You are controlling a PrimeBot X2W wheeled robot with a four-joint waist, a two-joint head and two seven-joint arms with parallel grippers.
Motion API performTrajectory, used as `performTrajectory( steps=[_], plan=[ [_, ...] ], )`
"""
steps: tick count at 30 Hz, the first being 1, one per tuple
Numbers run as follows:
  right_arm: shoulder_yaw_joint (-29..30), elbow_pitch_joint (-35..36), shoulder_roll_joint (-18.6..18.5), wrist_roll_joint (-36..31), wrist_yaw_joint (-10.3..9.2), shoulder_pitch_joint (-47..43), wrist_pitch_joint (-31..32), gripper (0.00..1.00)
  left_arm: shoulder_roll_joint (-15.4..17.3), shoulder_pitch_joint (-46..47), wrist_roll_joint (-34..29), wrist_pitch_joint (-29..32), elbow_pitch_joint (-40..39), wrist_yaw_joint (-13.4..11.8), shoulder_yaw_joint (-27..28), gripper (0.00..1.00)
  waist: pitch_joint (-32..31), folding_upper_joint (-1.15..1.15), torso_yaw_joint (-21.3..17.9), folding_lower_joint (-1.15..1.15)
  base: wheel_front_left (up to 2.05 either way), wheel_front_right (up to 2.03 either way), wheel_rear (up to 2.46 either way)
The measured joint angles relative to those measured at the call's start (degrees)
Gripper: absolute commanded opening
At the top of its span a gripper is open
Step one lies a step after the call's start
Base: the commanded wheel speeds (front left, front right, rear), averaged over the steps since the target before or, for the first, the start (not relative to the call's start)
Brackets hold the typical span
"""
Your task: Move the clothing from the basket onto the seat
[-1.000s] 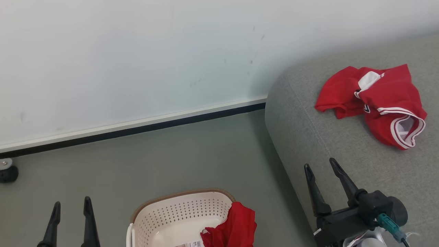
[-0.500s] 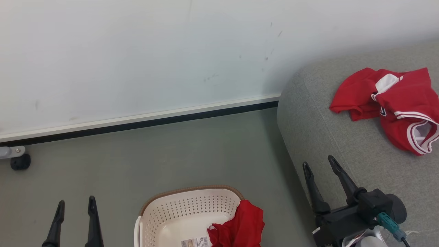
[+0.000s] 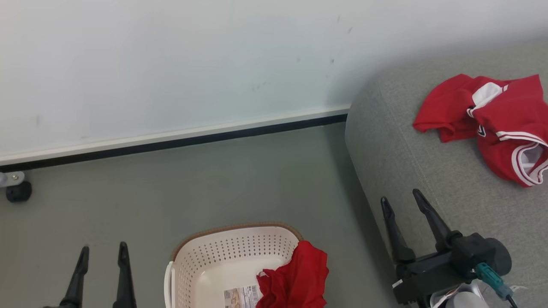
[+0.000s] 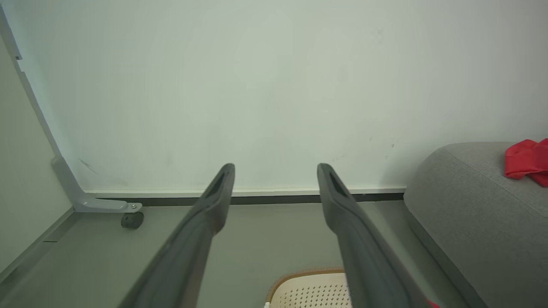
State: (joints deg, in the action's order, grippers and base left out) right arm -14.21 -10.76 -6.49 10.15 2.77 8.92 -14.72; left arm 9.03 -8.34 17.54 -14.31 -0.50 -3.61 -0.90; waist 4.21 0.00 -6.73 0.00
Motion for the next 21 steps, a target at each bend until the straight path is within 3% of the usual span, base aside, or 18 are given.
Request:
performTrajectory(
  steps=[10, 21],
  plan=[
    [3.16, 3.88, -1.14, 0.0, -1.34, 2.83, 0.0, 1.0, -0.33, 4.3, -1.6, 1.41, 0.68, 2.63, -6.26, 1.0, 5.78, 0.0, -0.07, 0.01, 0.0, 0.0, 0.0],
    [6.15, 5.33, -2.93, 0.2, -2.26, 12.15, 0.01, 1.0, -1.35, 11.73, -4.55, 5.26, 8.39, 7.23, -14.54, 1.0, 14.52, 0.0, 0.11, 0.01, 0.0, 0.0, 0.0]
  ],
)
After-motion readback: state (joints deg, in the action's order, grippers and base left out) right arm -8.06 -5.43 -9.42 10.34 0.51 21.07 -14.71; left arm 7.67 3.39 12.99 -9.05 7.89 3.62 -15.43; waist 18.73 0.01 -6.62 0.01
